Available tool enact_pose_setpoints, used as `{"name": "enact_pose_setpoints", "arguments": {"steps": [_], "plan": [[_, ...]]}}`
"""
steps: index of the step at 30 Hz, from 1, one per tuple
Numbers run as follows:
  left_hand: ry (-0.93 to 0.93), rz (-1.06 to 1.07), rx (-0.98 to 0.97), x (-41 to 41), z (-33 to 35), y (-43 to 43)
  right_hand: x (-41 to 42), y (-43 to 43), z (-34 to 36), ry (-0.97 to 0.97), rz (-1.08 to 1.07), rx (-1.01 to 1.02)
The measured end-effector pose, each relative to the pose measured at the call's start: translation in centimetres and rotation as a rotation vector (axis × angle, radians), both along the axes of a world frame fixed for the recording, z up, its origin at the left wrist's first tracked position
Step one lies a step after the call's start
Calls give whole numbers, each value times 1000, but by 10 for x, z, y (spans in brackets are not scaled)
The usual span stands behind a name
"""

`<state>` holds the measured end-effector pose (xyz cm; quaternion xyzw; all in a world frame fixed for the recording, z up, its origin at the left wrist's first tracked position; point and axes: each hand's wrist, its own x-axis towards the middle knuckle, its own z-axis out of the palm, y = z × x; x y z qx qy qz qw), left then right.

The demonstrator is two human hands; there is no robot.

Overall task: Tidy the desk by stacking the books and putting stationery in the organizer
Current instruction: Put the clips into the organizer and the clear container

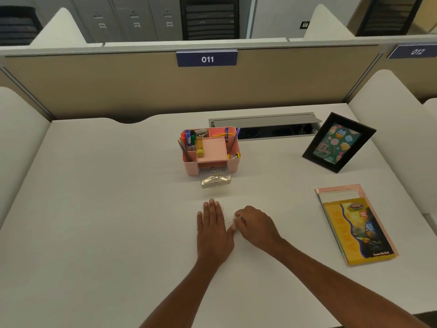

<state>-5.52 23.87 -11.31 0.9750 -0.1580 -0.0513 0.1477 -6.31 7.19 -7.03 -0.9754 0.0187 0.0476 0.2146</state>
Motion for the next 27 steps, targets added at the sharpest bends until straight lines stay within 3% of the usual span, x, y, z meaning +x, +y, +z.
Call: {"name": "enact_pose_setpoints", "arguments": {"steps": [12,27], "plan": [[-139,-10,-117,24,10,37,-22,18,-2,-17,74,-224],[-84,-30,31,41,29,32,-24,20,-2,-99,201,-407]]}}
